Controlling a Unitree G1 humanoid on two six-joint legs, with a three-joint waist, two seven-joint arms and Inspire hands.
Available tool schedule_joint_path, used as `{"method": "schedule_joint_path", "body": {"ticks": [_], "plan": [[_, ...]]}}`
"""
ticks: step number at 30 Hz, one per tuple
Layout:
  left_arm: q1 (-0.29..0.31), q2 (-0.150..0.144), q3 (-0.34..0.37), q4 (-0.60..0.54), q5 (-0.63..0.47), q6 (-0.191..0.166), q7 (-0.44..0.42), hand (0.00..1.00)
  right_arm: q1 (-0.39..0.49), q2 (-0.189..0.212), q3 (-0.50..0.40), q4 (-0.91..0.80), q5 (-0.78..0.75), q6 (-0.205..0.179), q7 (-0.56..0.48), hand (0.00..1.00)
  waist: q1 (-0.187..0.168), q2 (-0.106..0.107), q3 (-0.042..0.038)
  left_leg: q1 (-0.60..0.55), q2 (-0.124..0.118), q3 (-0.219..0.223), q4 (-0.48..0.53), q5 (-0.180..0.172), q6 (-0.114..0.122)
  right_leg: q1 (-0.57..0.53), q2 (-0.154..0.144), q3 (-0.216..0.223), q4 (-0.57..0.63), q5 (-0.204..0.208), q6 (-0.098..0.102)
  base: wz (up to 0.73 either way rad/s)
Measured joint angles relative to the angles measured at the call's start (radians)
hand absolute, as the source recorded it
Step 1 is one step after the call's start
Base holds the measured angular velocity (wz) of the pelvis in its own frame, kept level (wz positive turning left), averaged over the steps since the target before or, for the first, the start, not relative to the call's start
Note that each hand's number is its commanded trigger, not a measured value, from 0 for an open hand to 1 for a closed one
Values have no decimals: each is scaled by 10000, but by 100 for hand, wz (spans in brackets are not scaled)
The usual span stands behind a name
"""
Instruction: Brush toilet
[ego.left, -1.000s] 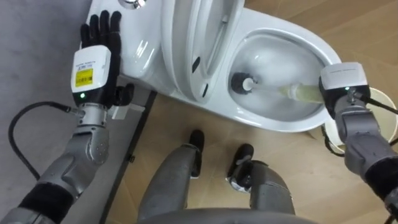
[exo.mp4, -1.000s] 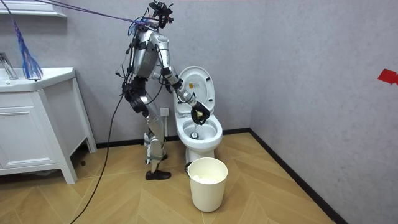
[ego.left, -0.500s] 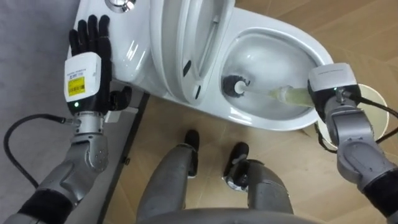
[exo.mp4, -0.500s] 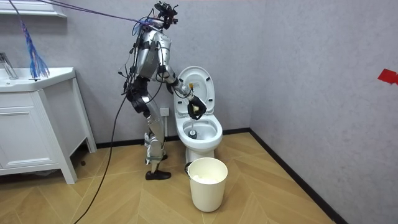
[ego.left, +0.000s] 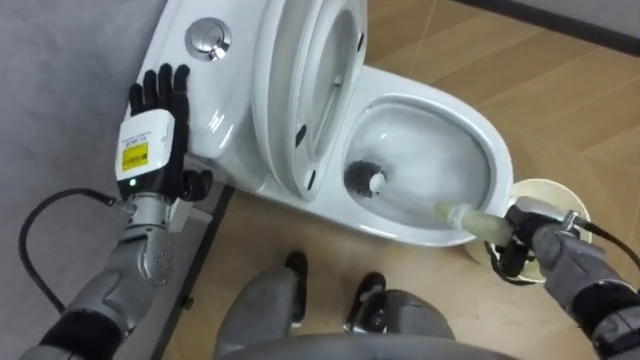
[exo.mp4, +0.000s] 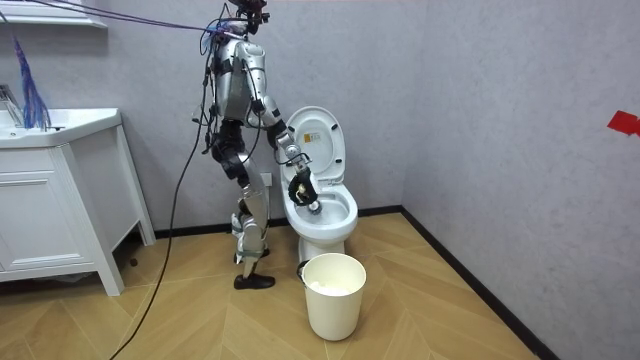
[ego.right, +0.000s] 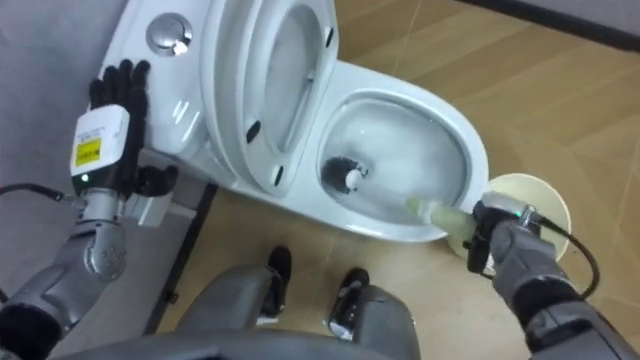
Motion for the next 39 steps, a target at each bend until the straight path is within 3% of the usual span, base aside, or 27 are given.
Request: {"method": "schedule_joint_path", "body": {"ticks": [2, 6, 10, 14, 16, 24, 27, 30, 31, 35, 39], "plan": [[241, -1, 179, -2, 214, -30, -266, 0, -617, -16, -215, 773, 657, -300, -178, 100, -4, 2, -3, 403, -40, 25, -146, 14, 4, 314, -22, 32, -124, -54, 46, 0], [912, 32, 645, -279, 537, -141, -455, 0, -852, -106, -366, 911, 533, -301, -208, 100, 50, -126, -53, 840, -33, 16, -423, 34, -22, 742, 35, -2, -442, -65, 70, -2], [1882, 12, 1080, -288, 966, -251, -440, 0, -464, -101, -598, 772, -27, -329, -185, 100, 64, -235, -193, 1745, -36, 38, -877, 38, -28, 1674, 200, -20, -1024, -29, 132, -5], [2608, -263, 1449, -206, 961, -252, -442, 0, 229, -24, -858, 537, -272, -409, -184, 100, 178, -291, -314, 2585, -36, 43, -1176, 35, -29, 2632, 284, -23, -1554, 13, 197, -4], [2781, -446, 1665, -9, 960, -252, -442, 0, 625, -17, -1044, 286, -369, -408, -184, 100, 314, -287, -322, 2841, -27, 24, -1211, 32, -30, 2901, 295, -80, -1620, 14, 198, -2], [3512, -1266, 2514, 139, 334, -234, -966, 0, 1819, 163, -1767, -417, -676, -392, -237, 100, 316, -148, -440, 3248, 24, -256, -1260, 8, -59, 3565, 338, -540, -1914, 15, 195, 11], [3853, -1380, 2800, 849, -599, -153, -1647, 0, 2257, 333, -1991, -417, -591, -399, -487, 100, 368, -110, -431, 3457, -4, -429, -1355, 8, -62, 3865, 357, -584, -2052, -18, 157, 14], [4322, -1844, 3413, 2069, -1483, 557, -2596, 0, 2732, 787, -2493, -418, -564, -399, -696, 100, 357, -198, -400, 3511, -14, -508, -1296, -32, -127, 4007, 367, -712, -2232, -66, 201, 20], [4595, -1970, 3693, 2279, -1793, 648, -2946, 0, 2864, 946, -2736, -418, -563, -399, -740, 100, 337, -205, -404, 3480, -23, -631, -1254, -82, -182, 4017, 379, -820, -2229, -103, 237, 44], [4727, -2114, 4187, 3025, -3103, 696, -3615, 0, 2852, 1006, -2829, -32, -521, -546, -1129, 100, 547, -217, -244, 3388, -41, -707, -1217, -102, -169, 4066, 354, -1101, -2226, -58, 292, 22], [4652, -2240, 4515, 3570, -3775, 724, -3994, 0, 2851, 1198, -2828, 434, -146, -744, -1337, 100, 557, -255, -246, 3364, -54, -748, -1166, -115, -151, 4088, 349, -1151, -2221, -53, 295, 5]]}}
